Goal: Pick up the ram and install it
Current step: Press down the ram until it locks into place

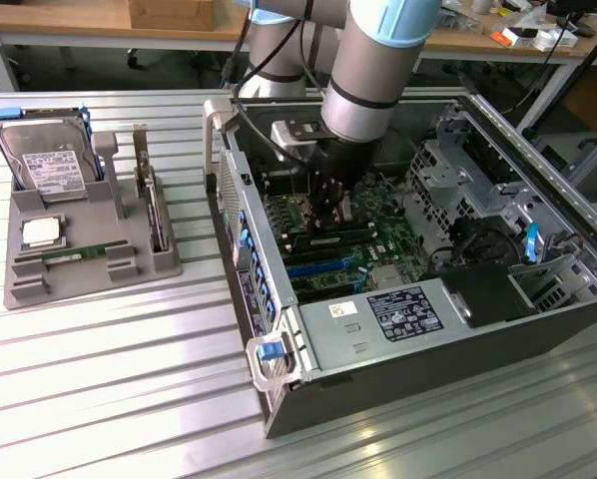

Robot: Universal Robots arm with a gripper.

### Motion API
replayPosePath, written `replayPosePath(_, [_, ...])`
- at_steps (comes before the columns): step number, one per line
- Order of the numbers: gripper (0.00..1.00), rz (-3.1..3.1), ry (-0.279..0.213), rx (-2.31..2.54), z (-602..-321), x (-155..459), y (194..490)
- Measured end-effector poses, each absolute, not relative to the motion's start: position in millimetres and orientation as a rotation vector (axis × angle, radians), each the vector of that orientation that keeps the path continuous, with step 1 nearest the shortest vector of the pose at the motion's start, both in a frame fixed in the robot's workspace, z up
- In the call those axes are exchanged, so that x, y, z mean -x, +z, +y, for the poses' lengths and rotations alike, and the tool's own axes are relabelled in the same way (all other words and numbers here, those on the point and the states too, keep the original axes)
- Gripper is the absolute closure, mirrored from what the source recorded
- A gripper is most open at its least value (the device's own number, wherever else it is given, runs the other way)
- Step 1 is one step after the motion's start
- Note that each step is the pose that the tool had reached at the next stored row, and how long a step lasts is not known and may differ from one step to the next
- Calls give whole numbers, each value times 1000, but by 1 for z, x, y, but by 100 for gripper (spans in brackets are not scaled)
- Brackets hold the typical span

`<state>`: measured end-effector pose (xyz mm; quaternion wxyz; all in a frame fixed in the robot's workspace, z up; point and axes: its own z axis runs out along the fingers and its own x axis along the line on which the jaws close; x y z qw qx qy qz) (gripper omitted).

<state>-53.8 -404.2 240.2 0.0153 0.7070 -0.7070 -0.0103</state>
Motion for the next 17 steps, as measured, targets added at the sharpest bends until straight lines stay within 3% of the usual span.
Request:
replayPosePath(5, [89,-2200,-34,-2200,-405,57,229])
replayPosePath(10, [89,-2202,-37,-2203,-404,55,244])
replayPosePath(17, [89,-2190,-67,-2191,-404,-2,244])
